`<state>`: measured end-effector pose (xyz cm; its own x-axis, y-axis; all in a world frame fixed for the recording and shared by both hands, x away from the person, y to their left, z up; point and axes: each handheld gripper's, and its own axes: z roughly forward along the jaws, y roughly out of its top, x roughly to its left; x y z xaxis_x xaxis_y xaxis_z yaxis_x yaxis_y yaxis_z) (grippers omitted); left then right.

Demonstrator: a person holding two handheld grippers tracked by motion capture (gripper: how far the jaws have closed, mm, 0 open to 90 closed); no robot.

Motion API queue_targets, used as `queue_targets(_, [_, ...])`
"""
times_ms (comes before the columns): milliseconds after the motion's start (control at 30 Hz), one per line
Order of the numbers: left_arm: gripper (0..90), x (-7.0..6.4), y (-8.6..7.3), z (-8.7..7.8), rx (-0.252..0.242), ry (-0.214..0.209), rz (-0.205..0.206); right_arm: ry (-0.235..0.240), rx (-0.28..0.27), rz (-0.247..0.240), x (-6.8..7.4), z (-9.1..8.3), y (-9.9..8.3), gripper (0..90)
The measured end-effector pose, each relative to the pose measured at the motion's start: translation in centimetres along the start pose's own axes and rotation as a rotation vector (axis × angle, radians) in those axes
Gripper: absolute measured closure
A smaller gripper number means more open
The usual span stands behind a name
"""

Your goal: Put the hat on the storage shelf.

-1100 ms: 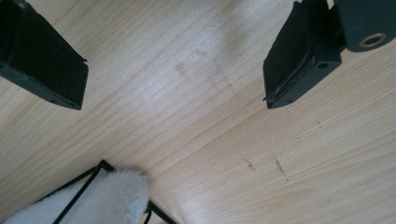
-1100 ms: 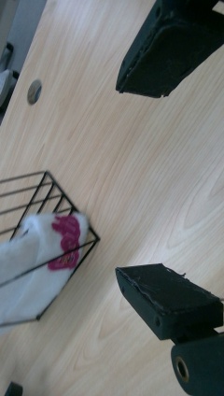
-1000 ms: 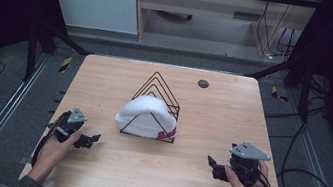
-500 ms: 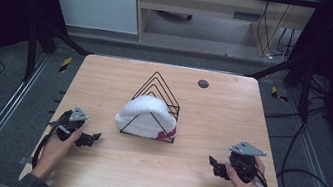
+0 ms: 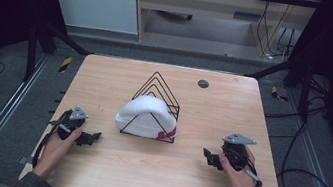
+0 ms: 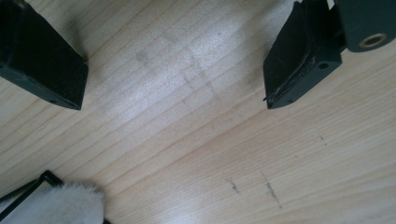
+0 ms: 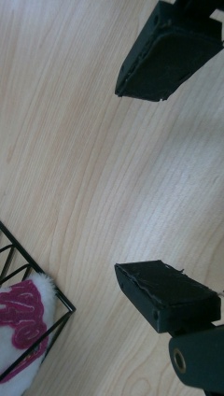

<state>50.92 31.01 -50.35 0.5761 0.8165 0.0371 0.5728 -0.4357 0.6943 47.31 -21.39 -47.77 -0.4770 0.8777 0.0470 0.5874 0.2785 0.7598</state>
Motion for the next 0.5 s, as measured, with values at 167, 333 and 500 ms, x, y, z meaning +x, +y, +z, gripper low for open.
queue_targets(167, [3.3,0.1,-0.1,0.3,-0.016,-0.011,-0.003,-0.006,-0.001,0.006,0.1,1.4,0.7,12.8])
queue_targets(333, [0.0,-0.1,-0.1,0.4,-0.020,-0.015,0.000,-0.026,0.004,0.003,0.3,2.6,1.7,13.7])
queue_targets(500, [0.0,-0.1,-0.1,0.5,-0.020,-0.020,0.001,-0.051,0.017,0.013,0.4,3.9,2.8,13.9])
